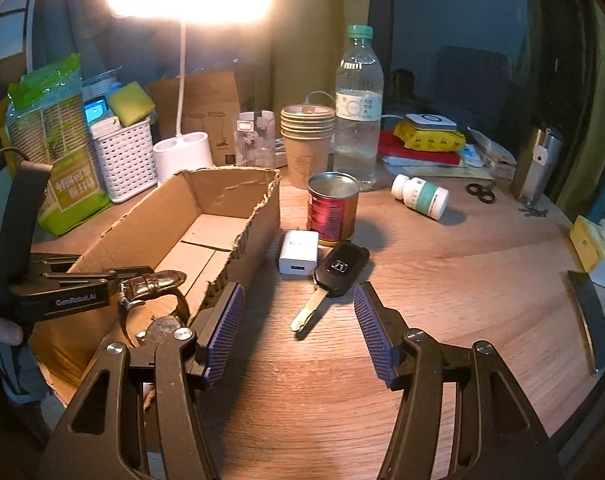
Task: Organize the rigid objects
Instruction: 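Move the right tool back to the black car key on the desk, then close the right tool on the black Honda car key and lift it, then lower the car key into the box and open the right tool, then move the right tool to the white USB charger and close on it, then lift the charger into the box and open the right tool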
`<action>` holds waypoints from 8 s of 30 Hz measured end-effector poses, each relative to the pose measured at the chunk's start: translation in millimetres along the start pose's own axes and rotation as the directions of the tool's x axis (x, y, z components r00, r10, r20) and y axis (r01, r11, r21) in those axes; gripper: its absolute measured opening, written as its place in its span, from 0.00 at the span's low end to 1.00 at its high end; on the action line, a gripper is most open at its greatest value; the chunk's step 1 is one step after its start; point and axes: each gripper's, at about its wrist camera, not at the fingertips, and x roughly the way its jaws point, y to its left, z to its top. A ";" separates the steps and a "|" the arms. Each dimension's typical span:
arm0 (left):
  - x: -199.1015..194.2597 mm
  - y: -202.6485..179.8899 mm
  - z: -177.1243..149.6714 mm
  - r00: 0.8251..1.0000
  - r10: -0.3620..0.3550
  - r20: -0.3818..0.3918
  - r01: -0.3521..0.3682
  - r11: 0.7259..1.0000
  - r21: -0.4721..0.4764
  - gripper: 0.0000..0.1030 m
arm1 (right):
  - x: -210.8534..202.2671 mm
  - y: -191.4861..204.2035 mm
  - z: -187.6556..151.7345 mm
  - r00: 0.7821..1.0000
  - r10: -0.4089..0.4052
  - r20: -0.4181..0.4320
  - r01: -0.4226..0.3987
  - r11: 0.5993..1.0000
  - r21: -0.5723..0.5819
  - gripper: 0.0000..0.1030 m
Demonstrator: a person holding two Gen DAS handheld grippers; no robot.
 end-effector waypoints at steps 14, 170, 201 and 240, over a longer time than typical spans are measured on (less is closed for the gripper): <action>0.2 0.2 0.2 1.000 0.000 0.000 0.000 1.000 0.000 0.18 | 21.8 -20.9 -3.2 0.999 -0.039 -0.039 0.040 0.999 0.031 0.59; 0.7 -3.7 -2.0 1.000 -0.003 -0.006 0.003 1.000 -0.005 0.20 | 19.2 56.2 52.0 0.992 0.117 0.043 -0.110 0.984 -0.138 0.39; 0.8 -2.9 -1.6 1.000 -0.004 -0.007 0.004 1.000 -0.006 0.20 | 75.1 -23.2 39.2 0.998 0.022 -0.056 -0.023 1.000 -0.003 0.56; 0.8 -2.5 -1.5 1.000 -0.005 -0.007 0.005 1.000 -0.007 0.21 | 125.8 -7.9 37.4 0.985 0.028 -0.168 -0.051 0.990 -0.134 0.40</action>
